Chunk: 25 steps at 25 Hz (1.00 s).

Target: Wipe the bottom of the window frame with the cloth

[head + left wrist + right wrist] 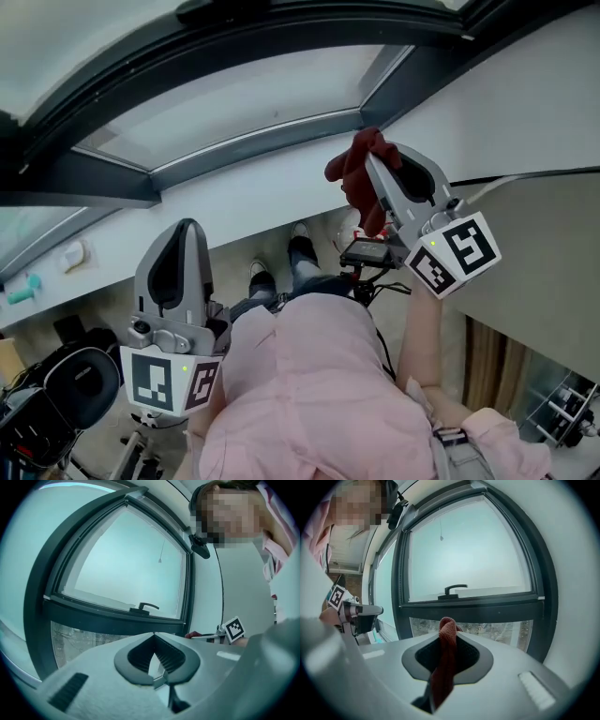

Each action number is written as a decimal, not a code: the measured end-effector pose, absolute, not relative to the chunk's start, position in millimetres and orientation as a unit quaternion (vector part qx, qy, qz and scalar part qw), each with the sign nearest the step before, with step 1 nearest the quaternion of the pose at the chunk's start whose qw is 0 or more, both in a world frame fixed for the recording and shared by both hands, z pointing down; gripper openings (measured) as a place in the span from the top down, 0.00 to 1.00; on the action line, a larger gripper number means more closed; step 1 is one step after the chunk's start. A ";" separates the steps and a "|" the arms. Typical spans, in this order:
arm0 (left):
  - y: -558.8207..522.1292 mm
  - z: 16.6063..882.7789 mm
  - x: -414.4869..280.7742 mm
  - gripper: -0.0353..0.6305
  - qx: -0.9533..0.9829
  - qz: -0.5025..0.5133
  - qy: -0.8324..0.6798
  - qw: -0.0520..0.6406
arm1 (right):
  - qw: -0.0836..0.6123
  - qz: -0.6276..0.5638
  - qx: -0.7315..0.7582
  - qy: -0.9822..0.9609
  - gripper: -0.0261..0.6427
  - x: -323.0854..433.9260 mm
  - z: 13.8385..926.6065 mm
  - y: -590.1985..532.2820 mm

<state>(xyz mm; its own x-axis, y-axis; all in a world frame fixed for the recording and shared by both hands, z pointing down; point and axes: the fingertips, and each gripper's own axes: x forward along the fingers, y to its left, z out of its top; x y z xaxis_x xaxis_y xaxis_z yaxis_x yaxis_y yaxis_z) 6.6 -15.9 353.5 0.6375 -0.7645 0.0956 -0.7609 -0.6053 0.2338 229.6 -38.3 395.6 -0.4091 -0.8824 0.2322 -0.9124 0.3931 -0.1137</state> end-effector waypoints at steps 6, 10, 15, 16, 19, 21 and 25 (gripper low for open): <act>25.4 364.3 -69.5 0.95 0.887 0.006 -0.442 0.134 | 0.054 0.115 0.538 -0.833 0.88 157.3 394.3 -2.4; 41.7 368.7 -110.0 0.95 0.879 0.004 -0.459 0.130 | 0.055 0.118 0.535 -0.835 0.88 120.8 400.7 19.5; 49.1 356.6 -122.5 0.95 0.877 -0.010 -0.466 0.115 | 0.037 0.095 0.511 -0.853 0.88 85.9 386.9 34.9; 49.6 353.8 -119.8 0.95 0.878 -0.014 -0.465 0.114 | 0.036 0.092 0.506 -0.857 0.88 80.6 384.7 36.1; 49.5 348.8 -104.9 0.95 0.884 -0.020 -0.453 0.116 | 0.037 0.090 0.486 -0.869 0.88 62.1 380.5 36.5; 52.1 350.1 -94.0 0.95 0.889 -0.013 -0.442 0.122 | 0.039 0.097 0.465 -0.879 0.88 44.4 380.0 39.6; 51.0 352.2 -99.3 0.95 0.878 -0.007 -0.461 0.128 | 0.040 0.113 0.403 -0.908 0.88 -0.6 384.5 53.1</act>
